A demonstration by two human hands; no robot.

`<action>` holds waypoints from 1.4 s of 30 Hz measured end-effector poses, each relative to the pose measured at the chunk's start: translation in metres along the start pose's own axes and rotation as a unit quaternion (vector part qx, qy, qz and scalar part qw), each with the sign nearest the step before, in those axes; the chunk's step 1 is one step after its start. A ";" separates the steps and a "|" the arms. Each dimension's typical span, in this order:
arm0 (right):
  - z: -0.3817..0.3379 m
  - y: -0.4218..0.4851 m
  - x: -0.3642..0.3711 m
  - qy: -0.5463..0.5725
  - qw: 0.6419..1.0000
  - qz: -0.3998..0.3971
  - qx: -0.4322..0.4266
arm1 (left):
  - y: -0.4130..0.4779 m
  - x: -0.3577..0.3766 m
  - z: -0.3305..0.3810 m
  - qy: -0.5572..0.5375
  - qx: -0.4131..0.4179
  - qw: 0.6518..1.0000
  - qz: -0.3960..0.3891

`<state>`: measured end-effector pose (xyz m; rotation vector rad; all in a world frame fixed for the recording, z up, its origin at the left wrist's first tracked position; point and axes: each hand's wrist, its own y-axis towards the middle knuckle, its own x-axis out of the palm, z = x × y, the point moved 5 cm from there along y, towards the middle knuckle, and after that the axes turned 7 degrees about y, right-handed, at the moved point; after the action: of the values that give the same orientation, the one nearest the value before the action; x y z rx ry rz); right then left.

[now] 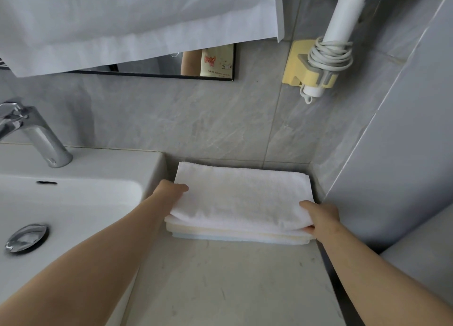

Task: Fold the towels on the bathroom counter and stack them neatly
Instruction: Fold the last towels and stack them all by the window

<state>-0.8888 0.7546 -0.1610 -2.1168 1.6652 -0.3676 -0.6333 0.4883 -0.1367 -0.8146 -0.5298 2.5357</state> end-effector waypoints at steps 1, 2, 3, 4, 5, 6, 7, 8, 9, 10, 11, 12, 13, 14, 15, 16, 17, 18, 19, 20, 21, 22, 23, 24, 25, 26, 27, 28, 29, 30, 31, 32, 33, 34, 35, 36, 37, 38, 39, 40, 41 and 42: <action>-0.002 0.002 0.000 -0.008 1.000 0.007 0.004 | 0.004 0.000 0.003 0.011 0.010 1.000 0.005; -0.004 0.004 -0.001 -0.020 1.000 0.017 0.000 | 0.005 -0.001 0.005 0.028 0.020 0.999 0.013; -0.006 0.006 -0.002 -0.037 0.999 0.032 -0.005 | 0.007 -0.002 0.007 0.043 0.032 0.998 0.020; -0.008 0.008 -0.004 -0.055 0.997 0.048 -0.010 | 0.007 -0.003 0.009 0.055 0.048 0.997 0.023; -0.010 0.009 -0.005 -0.068 0.996 0.059 -0.015 | 0.007 -0.003 0.010 0.067 0.066 0.995 0.020; -0.010 0.009 -0.005 -0.072 0.995 0.064 -0.020 | 0.006 -0.004 0.011 0.074 0.083 0.994 0.012; -0.010 0.009 -0.004 -0.070 0.995 0.063 -0.022 | 0.005 -0.004 0.012 0.073 0.094 0.993 0.002; -0.011 0.008 -0.002 -0.065 0.996 0.052 -0.021 | 0.003 -0.004 0.013 0.070 0.104 0.992 -0.008; -0.011 0.007 0.000 -0.055 0.998 0.037 -0.017 | 0.001 -0.004 0.015 0.071 0.113 0.991 -0.013; -0.012 0.003 0.003 -0.042 0.999 0.022 -0.012 | -0.001 -0.005 0.018 0.078 0.124 0.989 -0.013; -0.014 0.001 0.006 -0.031 0.999 0.012 -0.009 | -0.003 -0.005 0.021 0.086 0.135 0.987 -0.009; -0.018 -0.003 0.008 -0.021 1.000 0.009 -0.011 | -0.005 -0.006 0.025 0.095 0.145 0.985 -0.001; -0.023 -0.007 0.009 -0.015 1.000 0.010 -0.019 | -0.008 -0.007 0.028 0.101 0.155 0.983 0.009; -0.028 -0.011 0.011 -0.015 0.999 0.008 -0.032 | -0.011 -0.009 0.031 0.104 0.163 0.981 0.022; -0.034 -0.015 0.014 -0.019 0.999 0.005 -0.047 | -0.014 -0.011 0.033 0.101 0.170 0.980 0.033; -0.040 -0.022 0.017 -0.024 0.998 -0.004 -0.061 | -0.020 -0.013 0.036 0.099 0.176 0.979 0.043; -0.045 -0.029 0.021 -0.031 0.996 -0.014 -0.077 | -0.025 -0.016 0.039 0.098 0.182 0.977 0.054; -0.051 -0.036 0.024 -0.035 0.995 -0.024 -0.092 | -0.033 -0.020 0.042 0.102 0.190 0.974 0.068; -0.056 -0.044 0.027 -0.036 0.993 -0.035 -0.105 | -0.040 -0.025 0.044 0.105 0.199 0.971 0.084; -0.061 -0.054 0.031 -0.034 0.991 -0.047 -0.117 | -0.049 -0.032 0.046 0.109 0.208 0.967 0.101; -0.064 -0.063 0.035 -0.031 0.990 -0.060 -0.127 | -0.058 -0.039 0.048 0.110 0.217 0.963 0.116; -0.068 -0.074 0.039 -0.023 0.988 -0.074 -0.135 | -0.066 -0.048 0.048 0.108 0.223 0.960 0.128; -0.071 -0.085 0.044 -0.009 0.986 -0.091 -0.142 | -0.074 -0.057 0.047 0.104 0.227 0.958 0.138; -0.074 -0.097 0.048 0.002 0.983 -0.107 -0.148 | -0.081 -0.067 0.046 0.099 0.230 0.957 0.147; -0.076 -0.108 0.053 0.009 0.980 -0.123 -0.154 | -0.088 -0.078 0.044 0.096 0.231 0.955 0.157; -0.078 -0.120 0.058 0.008 0.978 -0.137 -0.158 | -0.096 -0.089 0.041 0.094 0.233 0.953 0.168; -0.078 -0.130 0.062 0.004 0.975 -0.149 -0.163 | -0.103 -0.100 0.038 0.093 0.235 0.951 0.178; -0.079 -0.140 0.068 -0.002 0.973 -0.162 -0.167 | -0.112 -0.112 0.034 0.089 0.238 0.949 0.188; -0.078 -0.150 0.073 -0.011 0.970 -0.174 -0.170 | -0.119 -0.124 0.029 0.083 0.239 0.947 0.198; -0.078 -0.161 0.079 -0.021 0.967 -0.185 -0.173 | -0.127 -0.138 0.024 0.076 0.239 0.945 0.208; -0.077 -0.173 0.087 -0.029 0.965 -0.195 -0.175 | -0.135 -0.152 0.017 0.069 0.236 0.944 0.221; -0.075 -0.184 0.095 -0.036 0.962 -0.206 -0.176 | -0.142 -0.166 0.010 0.064 0.231 0.942 0.235; -0.074 -0.195 0.104 -0.040 0.959 -0.218 -0.176 | -0.150 -0.181 0.002 0.061 0.226 0.940 0.249; -0.072 -0.209 0.114 -0.045 0.956 -0.231 -0.177 | -0.156 -0.197 -0.007 0.059 0.222 0.937 0.265; -0.070 -0.222 0.124 -0.054 0.951 -0.245 -0.179 | -0.163 -0.213 -0.016 0.055 0.219 0.933 0.279; -0.068 -0.237 0.135 -0.065 0.946 -0.259 -0.183 | -0.170 -0.230 -0.027 0.051 0.214 0.930 0.295; -0.065 -0.252 0.146 -0.075 0.941 -0.274 -0.186 | -0.177 -0.247 -0.039 0.047 0.207 0.927 0.308; -0.061 -0.269 0.158 -0.085 0.935 -0.289 -0.188 | -0.185 -0.264 -0.051 0.044 0.199 0.925 0.319; -0.056 -0.286 0.171 -0.093 0.928 -0.304 -0.192 | -0.192 -0.281 -0.064 0.040 0.191 0.923 0.331; -0.050 -0.304 0.183 -0.103 0.921 -0.319 -0.198 | -0.199 -0.298 -0.078 0.036 0.184 0.921 0.342; -0.042 -0.324 0.196 -0.114 0.914 -0.334 -0.201 | -0.207 -0.316 -0.093 0.035 0.177 0.917 0.355; -0.034 -0.344 0.208 -0.122 0.906 -0.351 -0.202 | -0.215 -0.334 -0.108 0.037 0.168 0.914 0.367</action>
<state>-0.5581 0.6146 0.0229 -2.8964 0.8346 0.0627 -0.2614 0.5267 0.0352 -1.1165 0.3136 3.1025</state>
